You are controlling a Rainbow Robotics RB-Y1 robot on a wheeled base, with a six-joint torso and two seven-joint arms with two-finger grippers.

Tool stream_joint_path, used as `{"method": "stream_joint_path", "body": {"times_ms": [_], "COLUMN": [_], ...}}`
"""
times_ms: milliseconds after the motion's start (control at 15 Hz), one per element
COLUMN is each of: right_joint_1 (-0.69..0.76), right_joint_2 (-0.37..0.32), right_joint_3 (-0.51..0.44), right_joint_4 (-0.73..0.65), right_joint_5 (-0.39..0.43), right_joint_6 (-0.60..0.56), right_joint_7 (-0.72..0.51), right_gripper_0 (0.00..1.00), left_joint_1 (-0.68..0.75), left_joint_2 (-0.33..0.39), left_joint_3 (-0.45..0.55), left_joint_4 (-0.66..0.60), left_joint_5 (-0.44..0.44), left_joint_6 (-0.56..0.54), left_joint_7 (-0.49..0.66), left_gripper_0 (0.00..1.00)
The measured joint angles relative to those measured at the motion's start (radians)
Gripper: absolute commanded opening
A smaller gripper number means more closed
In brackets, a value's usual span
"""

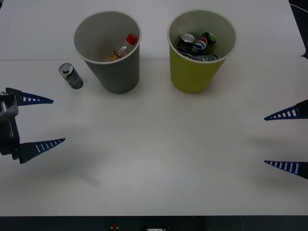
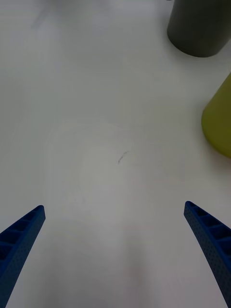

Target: Put the can into the green bin and the plastic bottle into the gray bin

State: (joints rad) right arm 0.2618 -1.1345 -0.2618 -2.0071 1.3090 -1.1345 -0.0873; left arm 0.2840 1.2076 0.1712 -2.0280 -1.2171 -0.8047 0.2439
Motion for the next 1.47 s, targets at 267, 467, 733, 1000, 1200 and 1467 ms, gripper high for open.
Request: {"method": "stream_joint_path", "body": {"times_ms": [267, 467, 733, 1000, 1200, 1467], "right_joint_1": [0.000, 0.000, 0.000, 0.000, 0.000, 0.000], "right_joint_2": [0.000, 0.000, 0.000, 0.000, 0.000, 0.000], "right_joint_3": [0.000, 0.000, 0.000, 0.000, 0.000, 0.000], "right_joint_4": [0.000, 0.000, 0.000, 0.000, 0.000, 0.000], "right_joint_5": [0.000, 0.000, 0.000, 0.000, 0.000, 0.000], "right_joint_6": [0.000, 0.000, 0.000, 0.000, 0.000, 0.000], "right_joint_7": [0.000, 0.000, 0.000, 0.000, 0.000, 0.000], "right_gripper_0": [1.00, 1.00, 1.00, 1.00, 1.00, 1.00], "left_joint_1": [0.179, 0.251, 0.244, 0.182, 0.104, 0.005], "left_joint_2": [0.040, 0.047, 0.046, 0.036, 0.006, -0.034], "left_joint_3": [-0.027, -0.039, -0.142, -0.279, -0.415, -0.613], "left_joint_4": [-0.028, -0.031, -0.034, -0.034, -0.036, -0.004], "left_joint_5": [0.134, 0.280, 0.456, 0.469, 0.387, 0.117], "left_joint_6": [0.329, 0.463, 0.651, 0.861, 1.059, 1.278], "left_joint_7": [0.020, 0.018, 0.005, 0.009, 0.044, 0.265], "left_gripper_0": [1.00, 1.00, 1.00, 1.00, 1.00, 1.00]}}
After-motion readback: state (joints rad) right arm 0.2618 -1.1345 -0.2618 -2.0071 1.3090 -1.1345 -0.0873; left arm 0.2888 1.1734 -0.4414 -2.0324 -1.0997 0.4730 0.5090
